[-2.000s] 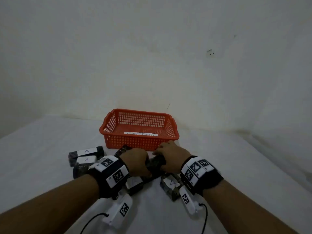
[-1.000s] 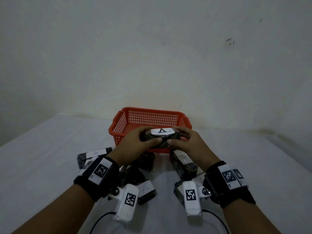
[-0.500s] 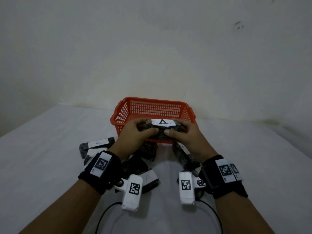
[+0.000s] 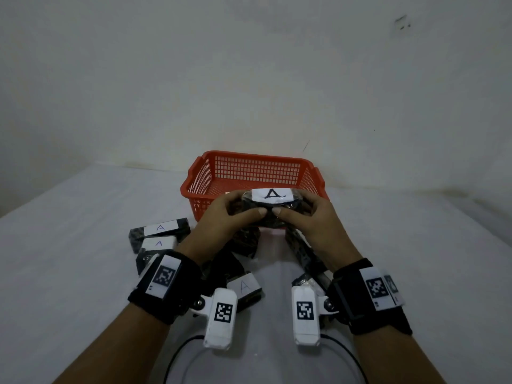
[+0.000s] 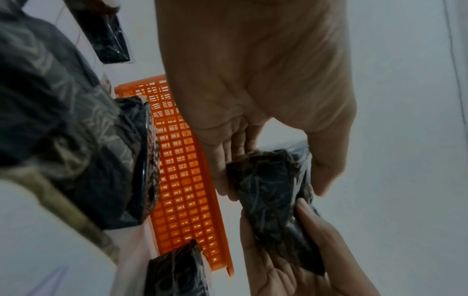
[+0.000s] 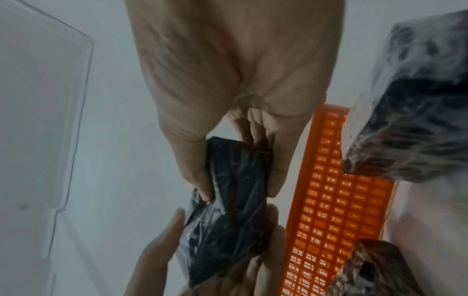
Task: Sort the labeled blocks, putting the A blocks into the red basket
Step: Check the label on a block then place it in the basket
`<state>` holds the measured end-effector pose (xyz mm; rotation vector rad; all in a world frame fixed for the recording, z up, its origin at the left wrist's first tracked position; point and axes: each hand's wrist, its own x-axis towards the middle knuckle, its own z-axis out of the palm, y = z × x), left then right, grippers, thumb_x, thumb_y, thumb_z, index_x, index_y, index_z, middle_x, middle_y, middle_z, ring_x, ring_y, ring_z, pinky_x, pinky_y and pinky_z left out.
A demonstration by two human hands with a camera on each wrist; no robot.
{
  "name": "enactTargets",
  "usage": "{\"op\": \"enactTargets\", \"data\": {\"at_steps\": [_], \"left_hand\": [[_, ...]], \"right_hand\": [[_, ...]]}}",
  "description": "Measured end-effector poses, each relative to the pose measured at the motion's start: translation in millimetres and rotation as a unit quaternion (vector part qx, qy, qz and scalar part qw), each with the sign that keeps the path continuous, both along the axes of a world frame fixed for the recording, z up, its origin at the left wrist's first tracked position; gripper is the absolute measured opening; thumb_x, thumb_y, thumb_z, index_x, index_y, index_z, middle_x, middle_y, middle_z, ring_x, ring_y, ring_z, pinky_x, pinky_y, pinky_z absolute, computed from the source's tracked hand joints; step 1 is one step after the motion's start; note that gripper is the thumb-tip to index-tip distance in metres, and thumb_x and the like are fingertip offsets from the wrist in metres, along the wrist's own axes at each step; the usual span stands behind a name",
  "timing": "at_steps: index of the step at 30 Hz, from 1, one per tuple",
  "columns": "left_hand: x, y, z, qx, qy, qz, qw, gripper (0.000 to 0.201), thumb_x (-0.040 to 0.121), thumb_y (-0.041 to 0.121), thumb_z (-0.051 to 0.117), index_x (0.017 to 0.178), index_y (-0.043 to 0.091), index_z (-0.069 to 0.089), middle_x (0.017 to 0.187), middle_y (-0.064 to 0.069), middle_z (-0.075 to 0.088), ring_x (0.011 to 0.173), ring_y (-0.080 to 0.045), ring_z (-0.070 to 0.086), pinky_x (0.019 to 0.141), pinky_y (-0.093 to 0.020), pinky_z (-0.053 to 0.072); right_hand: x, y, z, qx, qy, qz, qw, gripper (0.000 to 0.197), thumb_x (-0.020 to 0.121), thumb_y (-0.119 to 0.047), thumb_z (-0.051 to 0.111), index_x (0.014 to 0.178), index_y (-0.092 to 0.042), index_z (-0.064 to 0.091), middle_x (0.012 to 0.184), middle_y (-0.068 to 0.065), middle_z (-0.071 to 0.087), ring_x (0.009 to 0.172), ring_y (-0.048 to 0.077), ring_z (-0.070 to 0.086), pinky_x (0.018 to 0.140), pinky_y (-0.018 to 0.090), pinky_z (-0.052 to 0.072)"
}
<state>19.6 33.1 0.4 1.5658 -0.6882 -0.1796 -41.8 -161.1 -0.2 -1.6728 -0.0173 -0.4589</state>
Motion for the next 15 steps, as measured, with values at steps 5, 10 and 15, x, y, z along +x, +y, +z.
{"op": "enactTargets", "data": {"at_steps": [5, 10, 15], "left_hand": [[-1, 1, -2, -0.031, -0.005, 0.013, 0.999, 0.040, 0.092, 0.008, 0.070, 0.131, 0.011, 0.063, 0.120, 0.002, 0.075, 0.110, -0.010, 0.072, 0.089, -0.022, 0.059], [-1, 8, -5, -0.026, -0.030, 0.026, 0.999, 0.048, 0.087, 0.007, 0.075, 0.130, 0.021, 0.058, 0.124, 0.007, 0.071, 0.114, -0.007, 0.069, 0.095, -0.028, 0.058], [-8, 9, -4, -0.043, -0.042, -0.008, 0.998, 0.061, 0.085, 0.000, 0.076, 0.136, 0.020, 0.050, 0.134, 0.003, 0.065, 0.124, -0.011, 0.065, 0.098, -0.031, 0.057]], "right_hand": [[-9, 5, 3, -0.008, -0.002, 0.012, 1.000, 0.051, 0.086, -0.006, 0.081, 0.134, -0.012, 0.066, 0.126, 0.001, 0.075, 0.116, 0.009, 0.071, 0.103, 0.029, 0.057], [-18, 3, 4, 0.043, 0.034, 0.082, 0.995, 0.055, 0.085, -0.026, 0.078, 0.138, -0.018, 0.064, 0.126, 0.005, 0.075, 0.115, 0.020, 0.074, 0.097, 0.036, 0.061], [-19, 8, 9, 0.120, 0.058, 0.076, 0.988, 0.032, 0.099, -0.025, 0.064, 0.127, -0.009, 0.070, 0.117, 0.010, 0.079, 0.109, 0.026, 0.077, 0.083, 0.036, 0.066]]}}
